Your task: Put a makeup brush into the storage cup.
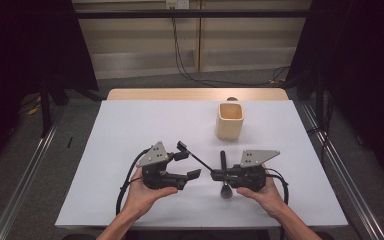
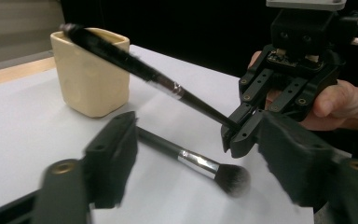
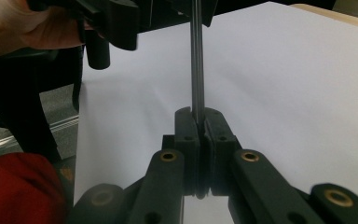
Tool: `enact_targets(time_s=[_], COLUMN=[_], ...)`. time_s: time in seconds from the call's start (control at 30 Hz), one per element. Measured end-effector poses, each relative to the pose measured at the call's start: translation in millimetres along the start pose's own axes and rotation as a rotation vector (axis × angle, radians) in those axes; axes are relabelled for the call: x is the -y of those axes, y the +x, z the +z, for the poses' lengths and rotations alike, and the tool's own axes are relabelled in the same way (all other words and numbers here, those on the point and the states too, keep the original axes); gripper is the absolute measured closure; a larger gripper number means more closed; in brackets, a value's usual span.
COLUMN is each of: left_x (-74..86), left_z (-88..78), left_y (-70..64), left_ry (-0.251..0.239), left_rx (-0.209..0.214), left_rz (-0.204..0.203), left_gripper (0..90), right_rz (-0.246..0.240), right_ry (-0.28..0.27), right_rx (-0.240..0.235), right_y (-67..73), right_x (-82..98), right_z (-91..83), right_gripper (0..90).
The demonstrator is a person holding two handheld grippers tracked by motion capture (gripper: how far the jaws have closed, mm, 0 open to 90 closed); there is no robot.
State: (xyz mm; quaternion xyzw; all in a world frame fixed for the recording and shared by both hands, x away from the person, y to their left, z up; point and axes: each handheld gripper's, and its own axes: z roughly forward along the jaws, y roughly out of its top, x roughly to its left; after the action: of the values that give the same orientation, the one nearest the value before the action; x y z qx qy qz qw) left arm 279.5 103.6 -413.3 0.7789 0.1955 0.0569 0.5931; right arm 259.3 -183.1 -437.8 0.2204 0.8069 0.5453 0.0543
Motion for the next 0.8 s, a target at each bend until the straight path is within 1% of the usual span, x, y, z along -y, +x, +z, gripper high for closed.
enact_targets(time_s=[0.03, 0.07, 0.1, 0.13, 0.23, 0.3, 0.37, 0.5, 0.53, 0.6, 0.63, 0.8], left_x=[-0.3, -0.6, -1.0, -1.5, -2.3, -2.5, -3.1, -4.5, -4.5, -4.3, -4.5, -5.1], left_z=[0.7, 1.5, 1.8, 2.6, 3.5, 3.4, 3.0, 1.5, 1.2, 1.1, 1.1, 0.2], left_y=[0.0, -0.9, -1.1, -1.0, 0.3, 1.5, 2.9, 5.1, 5.4, 6.1, 5.9, 6.9], left_ry=[-0.004, -0.011, -0.008, -0.01, -0.025, -0.034, -0.046, -0.057, -0.056, -0.068, -0.07, -0.09], left_rx=[0.009, 0.01, 0.007, 0.012, 0.001, -0.017, -0.013, -0.014, -0.023, -0.019, -0.026, -0.003], left_rz=[-0.007, -0.011, -0.008, -0.013, -0.022, -0.042, -0.067, -0.087, -0.086, -0.087, -0.089, -0.123], left_gripper=[36.3, 38.7, 40.3, 41.6, 45.2, 47.6, 53.3, 61.5, 62.1, 63.5, 64.1, 69.2], right_rz=[-0.001, -0.002, -0.003, -0.002, -0.005, -0.006, -0.005, -0.01, -0.012, -0.009, -0.008, -0.005], right_ry=[0.003, 0.006, 0.009, 0.009, 0.006, 0.003, 0.004, 0.01, 0.012, 0.011, 0.012, 0.008], right_rx=[-0.002, -0.001, 0.002, 0.0, -0.002, -0.001, 0.003, 0.001, 0.0, -0.002, -0.001, 0.0], right_y=[-0.1, -0.1, 0.1, 0.1, 0.6, 1.0, 1.2, 1.2, 1.4, 1.3, 1.2, 0.1], right_x=[0.4, 0.6, 0.8, 0.9, 0.8, 1.0, 1.5, 2.1, 2.2, 2.5, 2.5, 3.2], right_z=[0.5, 1.0, 1.6, 1.8, 2.1, 1.9, 1.8, 2.5, 2.8, 3.1, 3.2, 3.8], right_gripper=[86.0, 86.0, 86.0, 86.0, 86.0, 86.0, 86.0, 86.0, 86.0, 86.0, 86.0, 86.0])
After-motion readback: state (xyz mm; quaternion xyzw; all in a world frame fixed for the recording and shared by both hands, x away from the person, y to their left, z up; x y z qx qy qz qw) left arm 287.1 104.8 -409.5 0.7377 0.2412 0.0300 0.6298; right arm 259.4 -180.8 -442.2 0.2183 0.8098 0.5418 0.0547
